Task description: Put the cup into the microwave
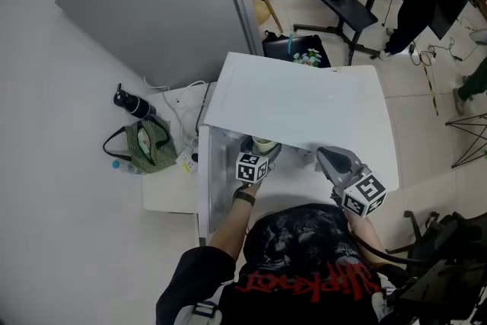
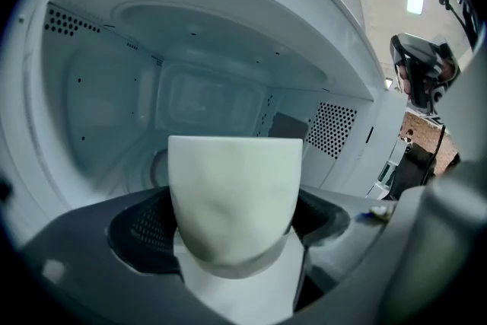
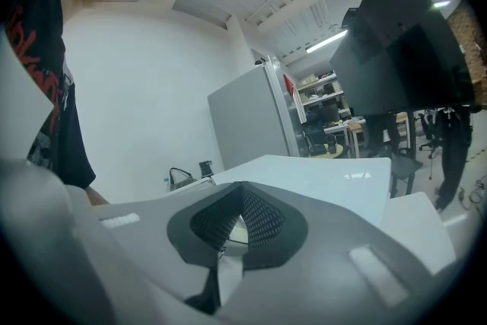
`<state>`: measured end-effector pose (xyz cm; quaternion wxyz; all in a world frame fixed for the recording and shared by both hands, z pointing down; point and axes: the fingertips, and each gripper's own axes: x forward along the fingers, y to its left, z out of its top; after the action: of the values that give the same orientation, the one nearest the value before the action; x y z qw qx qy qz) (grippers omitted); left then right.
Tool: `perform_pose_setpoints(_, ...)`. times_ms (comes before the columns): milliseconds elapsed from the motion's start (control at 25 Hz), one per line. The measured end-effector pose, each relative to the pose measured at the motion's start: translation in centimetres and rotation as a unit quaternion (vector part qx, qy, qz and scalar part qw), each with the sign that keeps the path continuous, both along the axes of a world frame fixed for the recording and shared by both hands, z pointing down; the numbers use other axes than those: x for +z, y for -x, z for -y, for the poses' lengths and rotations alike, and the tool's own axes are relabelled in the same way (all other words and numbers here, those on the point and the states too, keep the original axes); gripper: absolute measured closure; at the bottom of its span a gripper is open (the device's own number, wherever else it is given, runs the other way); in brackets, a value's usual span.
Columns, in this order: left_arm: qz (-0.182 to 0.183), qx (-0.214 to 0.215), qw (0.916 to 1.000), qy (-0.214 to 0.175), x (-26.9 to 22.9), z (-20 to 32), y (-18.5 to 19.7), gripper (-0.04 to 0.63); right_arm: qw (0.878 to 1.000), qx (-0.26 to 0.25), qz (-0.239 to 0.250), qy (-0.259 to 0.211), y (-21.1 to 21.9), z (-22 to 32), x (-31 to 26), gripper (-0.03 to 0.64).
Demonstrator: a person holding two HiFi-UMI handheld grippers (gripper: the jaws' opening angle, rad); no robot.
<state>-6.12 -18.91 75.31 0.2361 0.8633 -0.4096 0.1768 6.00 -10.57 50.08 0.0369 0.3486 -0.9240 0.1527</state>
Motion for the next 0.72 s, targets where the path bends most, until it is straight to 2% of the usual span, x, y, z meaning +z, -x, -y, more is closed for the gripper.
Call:
perform_pose_setpoints(600,-0.011,0.005,0.9992,0.038,-0.2,1.7,0.1,0.163,1.000,-0.006,0.006,0.006,0.7,0.3,0.0,0.617)
perform_pose_setpoints(720,0.001,0.010,0.9990,0.042,-0.1,2.1,-0.1,0.163,1.000,-0.006,0.009,0.012,0.7,0.2,0.2,0.617)
